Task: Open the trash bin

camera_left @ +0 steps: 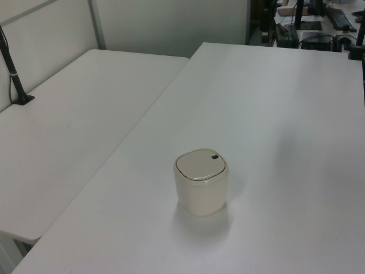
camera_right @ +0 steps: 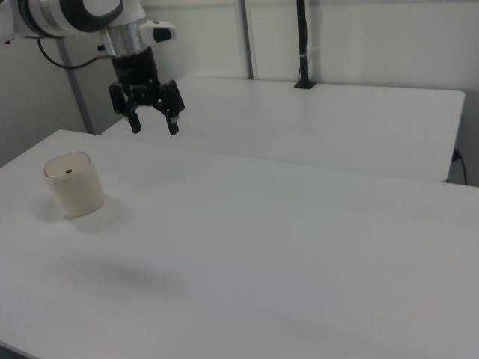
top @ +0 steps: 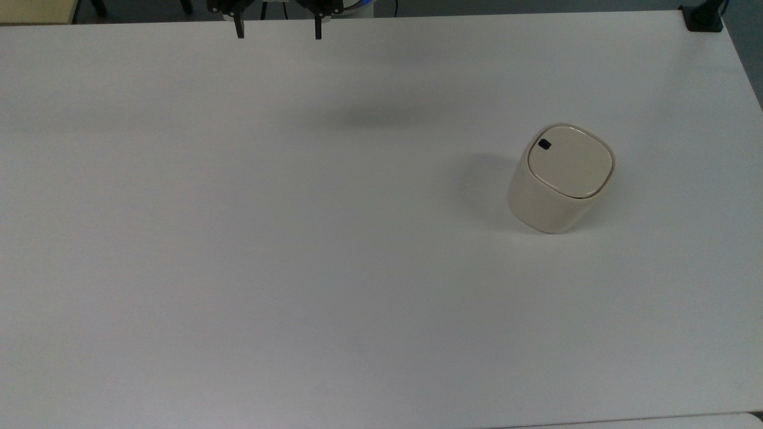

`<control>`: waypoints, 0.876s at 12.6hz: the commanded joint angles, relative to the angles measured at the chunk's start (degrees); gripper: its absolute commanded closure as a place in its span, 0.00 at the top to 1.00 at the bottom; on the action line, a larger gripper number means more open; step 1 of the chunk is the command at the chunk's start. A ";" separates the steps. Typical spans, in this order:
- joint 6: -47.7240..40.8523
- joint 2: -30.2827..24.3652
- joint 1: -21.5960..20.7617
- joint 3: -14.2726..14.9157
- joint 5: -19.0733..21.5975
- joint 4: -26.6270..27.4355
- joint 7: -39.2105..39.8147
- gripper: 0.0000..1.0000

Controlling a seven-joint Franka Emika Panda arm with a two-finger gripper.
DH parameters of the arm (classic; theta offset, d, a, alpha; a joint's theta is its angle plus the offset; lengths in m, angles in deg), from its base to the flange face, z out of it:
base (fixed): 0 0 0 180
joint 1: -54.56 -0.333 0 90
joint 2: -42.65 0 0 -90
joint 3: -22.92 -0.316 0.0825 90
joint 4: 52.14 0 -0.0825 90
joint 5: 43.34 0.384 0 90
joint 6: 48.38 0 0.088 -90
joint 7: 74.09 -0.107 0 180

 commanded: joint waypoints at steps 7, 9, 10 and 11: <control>0.17 -1.55 0.60 0.24 0.39 1.17 0.09 1.00; 0.26 -1.46 0.60 0.24 0.39 1.08 0.09 1.00; 0.26 -1.46 0.60 0.24 0.39 1.17 0.09 0.91; 0.18 -1.46 0.60 0.24 0.39 1.17 0.35 0.84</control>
